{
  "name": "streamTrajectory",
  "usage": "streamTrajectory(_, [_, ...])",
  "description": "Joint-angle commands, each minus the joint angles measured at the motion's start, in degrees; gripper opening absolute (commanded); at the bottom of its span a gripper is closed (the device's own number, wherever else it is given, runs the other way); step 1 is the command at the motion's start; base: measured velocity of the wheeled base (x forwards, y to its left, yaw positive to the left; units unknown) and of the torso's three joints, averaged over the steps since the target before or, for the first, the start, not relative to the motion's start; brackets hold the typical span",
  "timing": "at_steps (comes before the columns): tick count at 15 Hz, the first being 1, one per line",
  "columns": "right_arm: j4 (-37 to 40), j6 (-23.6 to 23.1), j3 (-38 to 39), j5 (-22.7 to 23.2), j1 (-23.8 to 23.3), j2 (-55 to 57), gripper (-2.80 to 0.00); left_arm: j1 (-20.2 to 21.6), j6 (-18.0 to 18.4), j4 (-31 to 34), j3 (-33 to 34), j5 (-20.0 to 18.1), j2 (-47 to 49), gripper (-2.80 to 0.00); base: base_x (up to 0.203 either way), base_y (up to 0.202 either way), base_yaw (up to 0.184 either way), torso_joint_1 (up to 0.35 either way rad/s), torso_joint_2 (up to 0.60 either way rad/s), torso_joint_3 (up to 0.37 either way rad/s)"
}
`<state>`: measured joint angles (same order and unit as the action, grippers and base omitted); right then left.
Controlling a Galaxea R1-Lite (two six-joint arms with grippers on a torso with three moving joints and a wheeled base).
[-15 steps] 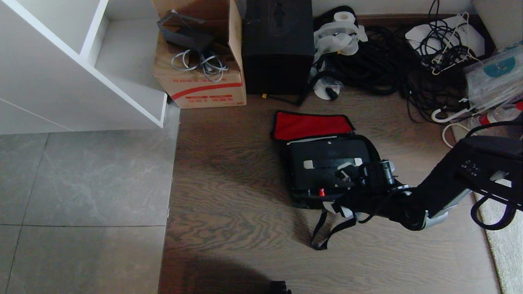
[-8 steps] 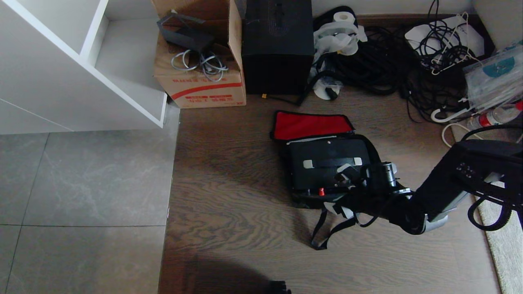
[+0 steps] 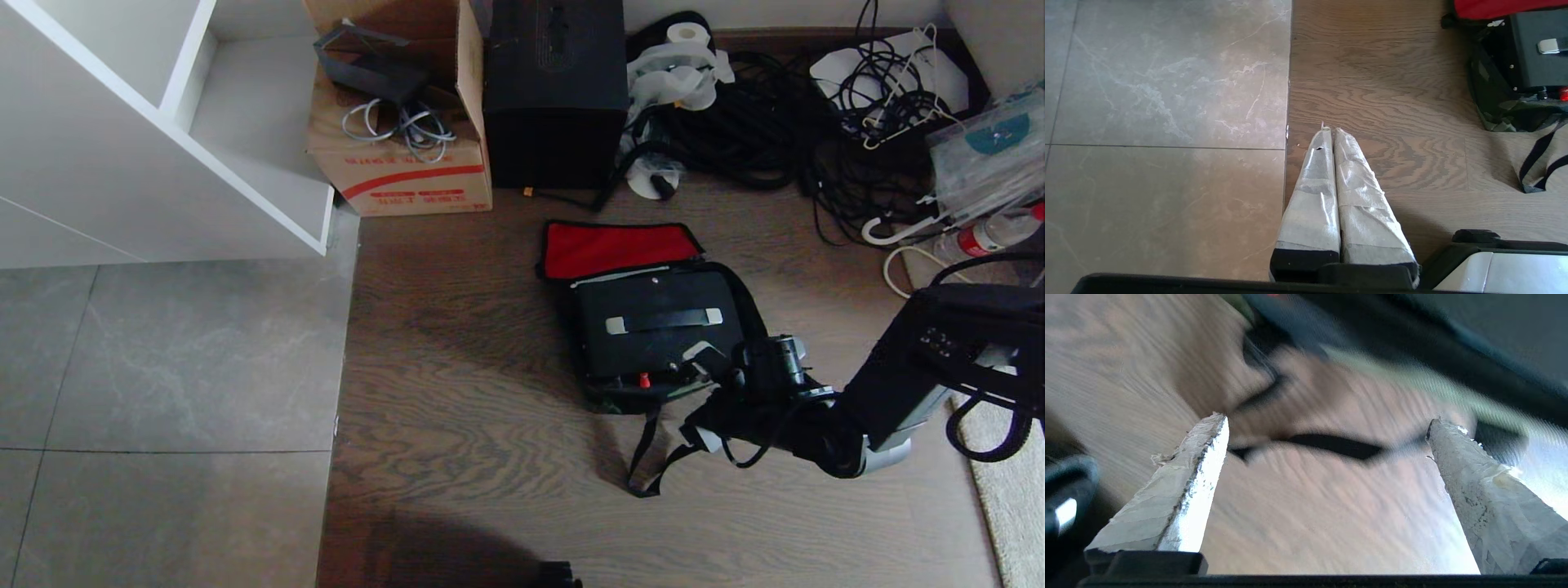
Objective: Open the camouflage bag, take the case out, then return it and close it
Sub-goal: Close the top of the storage box
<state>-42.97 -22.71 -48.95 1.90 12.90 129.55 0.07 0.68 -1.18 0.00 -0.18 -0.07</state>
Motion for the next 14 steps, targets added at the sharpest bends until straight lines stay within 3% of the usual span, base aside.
streamTrajectory(1, [1.84, -0.05, 0.17, 0.12, -1.38, -1.84, 0.0, 0.01, 0.02, -0.05, 0.62, 0.01, -0.01, -2.8, 0.0, 0.0, 0.0, 0.0, 0.0, 0.0])
streamTrajectory(9, [2.29, 1.06, -2.28, 0.56, -10.47, 1.03, 0.0, 0.01, -0.01, -0.05, 0.55, 0.01, -0.01, -2.8, 0.0, 0.0, 0.0, 0.0, 0.0, 0.0])
streamTrajectory(14, [0.49, 12.87, -8.4, 0.5, -10.2, 5.28, 0.0, 0.01, 0.02, -0.05, 0.62, -0.03, -0.01, -2.8, 0.0, 0.0, 0.0, 0.0, 0.0, 0.0])
